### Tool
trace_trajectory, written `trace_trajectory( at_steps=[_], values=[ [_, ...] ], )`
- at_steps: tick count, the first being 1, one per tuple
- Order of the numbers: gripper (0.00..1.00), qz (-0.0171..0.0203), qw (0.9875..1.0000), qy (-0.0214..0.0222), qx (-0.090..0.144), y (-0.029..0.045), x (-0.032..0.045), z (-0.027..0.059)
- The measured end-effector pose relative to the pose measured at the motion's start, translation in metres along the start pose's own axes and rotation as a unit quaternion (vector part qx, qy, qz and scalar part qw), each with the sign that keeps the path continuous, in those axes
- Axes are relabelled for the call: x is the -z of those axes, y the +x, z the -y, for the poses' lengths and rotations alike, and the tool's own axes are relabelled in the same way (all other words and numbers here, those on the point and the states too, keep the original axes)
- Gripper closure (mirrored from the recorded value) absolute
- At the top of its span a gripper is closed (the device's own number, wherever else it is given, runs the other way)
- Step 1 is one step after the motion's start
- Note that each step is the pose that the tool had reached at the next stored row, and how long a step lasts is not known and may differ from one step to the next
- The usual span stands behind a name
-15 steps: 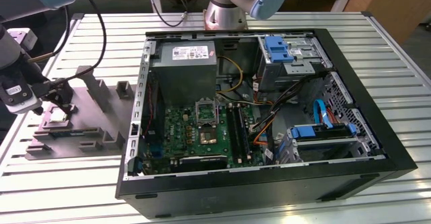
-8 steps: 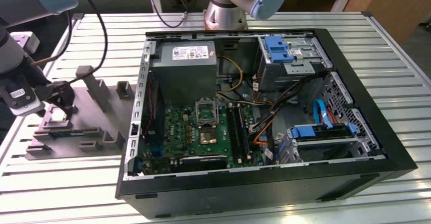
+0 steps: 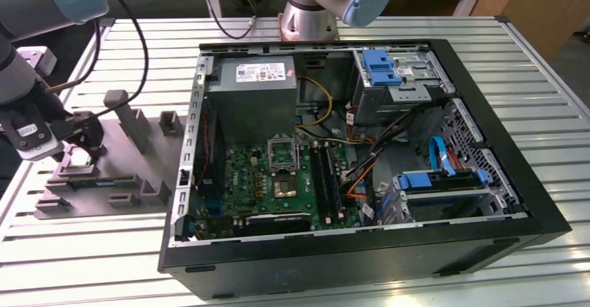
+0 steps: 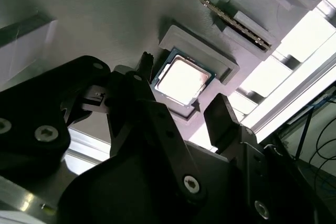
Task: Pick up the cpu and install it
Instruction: 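Pick up the cpu and move it towards the insertion slot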
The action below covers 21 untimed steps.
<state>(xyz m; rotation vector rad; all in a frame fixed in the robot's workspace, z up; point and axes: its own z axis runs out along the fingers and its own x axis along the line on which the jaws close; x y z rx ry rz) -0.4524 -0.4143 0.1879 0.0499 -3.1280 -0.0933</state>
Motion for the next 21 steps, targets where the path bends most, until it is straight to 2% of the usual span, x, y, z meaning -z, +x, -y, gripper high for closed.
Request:
trace_trajectory(
  at_steps=[11,16,18,19,21],
  values=[
    [0.34,0.0002,1.0000,0.0001,0.000,0.0001,-0.0079,0.0004],
    [0.34,0.0002,1.0000,0.0001,0.000,0.0000,-0.0084,0.0004],
    [0.35,0.0002,1.0000,0.0001,0.000,0.0000,-0.0084,0.0004],
    [0.42,0.0002,1.0000,0.0001,0.000,0.0000,-0.0084,0.0004],
    [0.42,0.0002,1.0000,0.0001,0.000,0.0000,-0.0085,0.0004]
  ],
)
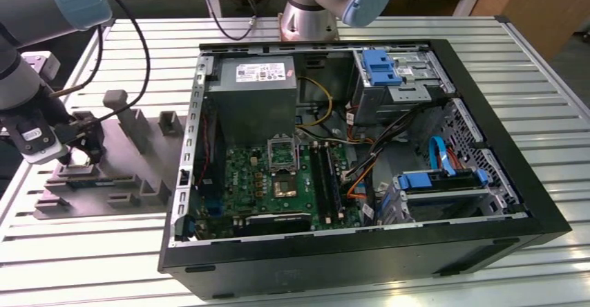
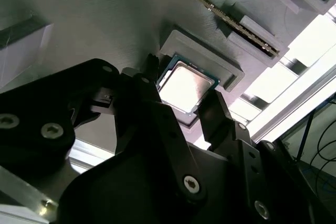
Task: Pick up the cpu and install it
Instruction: 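Pick up the cpu and move it towards the insertion slot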
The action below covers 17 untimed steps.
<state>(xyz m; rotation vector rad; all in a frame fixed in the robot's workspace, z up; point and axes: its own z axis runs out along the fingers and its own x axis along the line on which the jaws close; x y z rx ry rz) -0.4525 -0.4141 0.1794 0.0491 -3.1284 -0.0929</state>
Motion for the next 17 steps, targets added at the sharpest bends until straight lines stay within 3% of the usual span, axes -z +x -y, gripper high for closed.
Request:
trace_trajectory(
  at_steps=[8,10,11,17],
  values=[
    [0.42,0.0000,1.0000,0.0000,0.000,0.0000,-0.0001,0.0000],
    [0.44,0.0001,1.0000,0.0000,0.000,-0.0001,-0.0002,0.0000],
    [0.51,0.0001,1.0000,0.0000,0.000,-0.0001,-0.0002,-0.0001],
    [0.51,0.0000,1.0000,0.0000,0.000,-0.0003,0.0008,-0.0001]
  ],
)
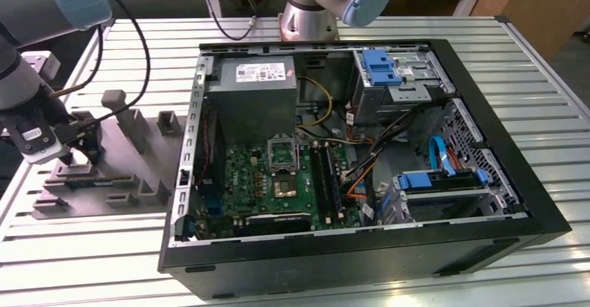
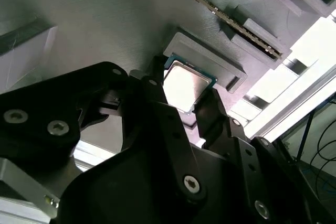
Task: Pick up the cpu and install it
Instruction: 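Pick up the cpu and move it towards the insertion slot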
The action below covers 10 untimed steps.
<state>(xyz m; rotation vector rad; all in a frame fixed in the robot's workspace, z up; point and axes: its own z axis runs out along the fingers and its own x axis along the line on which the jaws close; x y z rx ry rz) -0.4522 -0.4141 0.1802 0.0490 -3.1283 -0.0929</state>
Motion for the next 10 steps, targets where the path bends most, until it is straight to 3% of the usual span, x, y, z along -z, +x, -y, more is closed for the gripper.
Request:
trace_trajectory(
  at_steps=[5,7,10],
  values=[
    [0.51,0.0000,1.0000,-0.0003,0.000,0.0000,0.0007,0.0000],
    [0.44,0.0000,1.0000,-0.0003,0.000,0.0000,0.0008,0.0000],
    [0.44,-0.0001,1.0000,-0.0006,0.000,0.0001,0.0013,-0.0001]
  ],
)
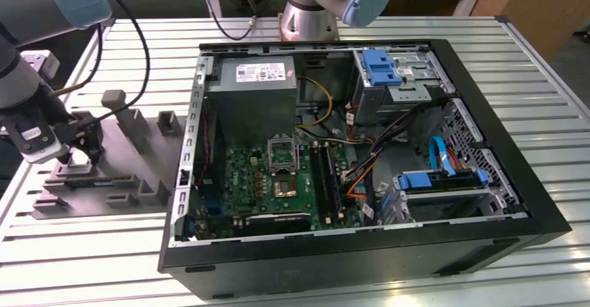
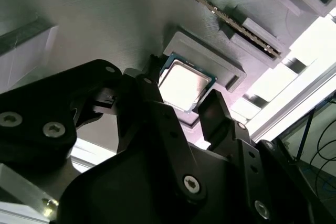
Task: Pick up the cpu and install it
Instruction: 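Pick up the cpu and move it towards the insertion slot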
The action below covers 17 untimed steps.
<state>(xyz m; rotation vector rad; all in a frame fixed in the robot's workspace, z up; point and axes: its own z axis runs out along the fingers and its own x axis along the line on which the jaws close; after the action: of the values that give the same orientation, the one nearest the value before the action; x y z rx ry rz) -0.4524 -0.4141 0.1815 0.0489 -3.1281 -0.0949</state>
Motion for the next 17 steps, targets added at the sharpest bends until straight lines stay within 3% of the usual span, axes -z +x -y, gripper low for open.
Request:
trace_trajectory(
  at_steps=[14,16,17],
  values=[
    [0.44,0.0001,1.0000,-0.0008,0.000,0.0020,0.0020,-0.0002],
    [0.45,0.0001,1.0000,-0.0008,0.000,0.0020,0.0020,-0.0002],
    [0.52,0.0001,1.0000,-0.0008,0.000,0.0020,0.0020,-0.0002]
  ],
)
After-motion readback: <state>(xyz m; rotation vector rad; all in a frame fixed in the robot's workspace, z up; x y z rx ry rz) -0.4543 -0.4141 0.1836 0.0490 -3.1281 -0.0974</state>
